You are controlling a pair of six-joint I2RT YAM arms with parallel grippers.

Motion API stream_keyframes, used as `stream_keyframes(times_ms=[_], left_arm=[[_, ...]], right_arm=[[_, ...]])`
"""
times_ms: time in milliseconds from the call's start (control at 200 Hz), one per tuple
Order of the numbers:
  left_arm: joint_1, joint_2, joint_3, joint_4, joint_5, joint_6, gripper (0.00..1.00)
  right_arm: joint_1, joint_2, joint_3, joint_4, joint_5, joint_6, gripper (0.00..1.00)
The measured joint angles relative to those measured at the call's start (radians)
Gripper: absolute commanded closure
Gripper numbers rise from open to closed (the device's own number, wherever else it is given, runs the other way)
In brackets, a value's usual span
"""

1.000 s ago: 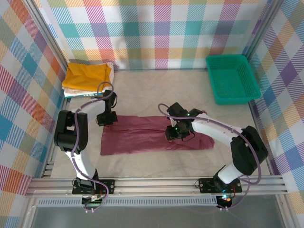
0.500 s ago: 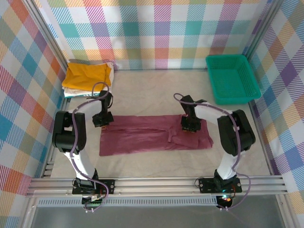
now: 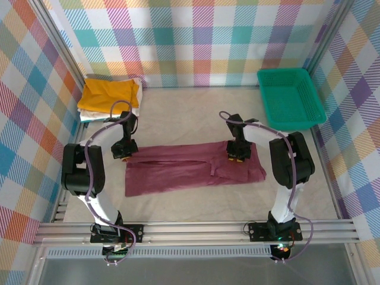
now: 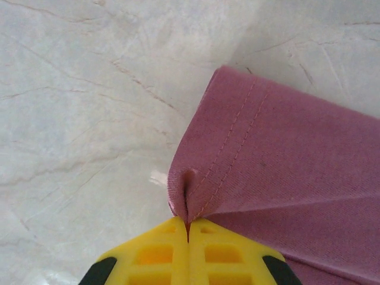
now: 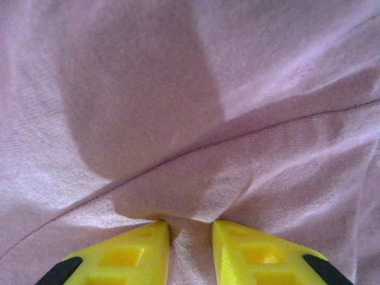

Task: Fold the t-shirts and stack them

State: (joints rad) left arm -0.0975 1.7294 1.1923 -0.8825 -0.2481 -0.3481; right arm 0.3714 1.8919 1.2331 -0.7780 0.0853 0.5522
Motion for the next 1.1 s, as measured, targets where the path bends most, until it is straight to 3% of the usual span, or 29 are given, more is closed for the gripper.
stream_keyframes(times_ms=[125, 225, 380, 460, 595, 685, 790, 880, 1100], left_arm=[[0.000, -0.056, -0.019, -0.016, 0.005, -0.003, 0.96], [0.000, -0.095, -0.084, -0.012, 0.028, -0.010, 0.79], [0.001, -0.106, -0.151, -0.017, 0.028, -0.048, 0.67], [0.001, -0.183, -0.182, -0.020, 0.032, -0.067, 0.60], [0.001, -0.386, -0.165, -0.042, 0.066, -0.082, 0.58], [0.001, -0.436, -0.109, -0.055, 0.087, -0.071, 0.58], [-0.008, -0.381, -0.063, -0.039, 0.127, -0.045, 0.62], [-0.034, -0.273, -0.051, 0.006, 0.155, -0.025, 0.64], [-0.092, -0.024, -0.044, 0.135, 0.194, 0.003, 0.67]], right_arm=[[-0.007, 0.055, 0.079, -0.021, -0.010, -0.029, 0.75], [-0.011, 0.114, 0.167, -0.041, -0.017, -0.048, 0.76], [-0.013, 0.202, 0.305, -0.049, -0.017, -0.068, 0.75], [-0.015, 0.249, 0.382, -0.055, -0.018, -0.083, 0.75], [-0.020, 0.378, 0.592, -0.070, -0.027, -0.113, 0.74], [-0.020, 0.469, 0.746, -0.063, -0.046, -0.132, 0.71], [-0.019, 0.533, 0.877, -0.062, -0.068, -0.152, 0.66], [-0.019, 0.513, 0.892, -0.062, -0.068, -0.156, 0.62], [-0.018, 0.307, 0.665, -0.032, -0.087, -0.118, 0.66]])
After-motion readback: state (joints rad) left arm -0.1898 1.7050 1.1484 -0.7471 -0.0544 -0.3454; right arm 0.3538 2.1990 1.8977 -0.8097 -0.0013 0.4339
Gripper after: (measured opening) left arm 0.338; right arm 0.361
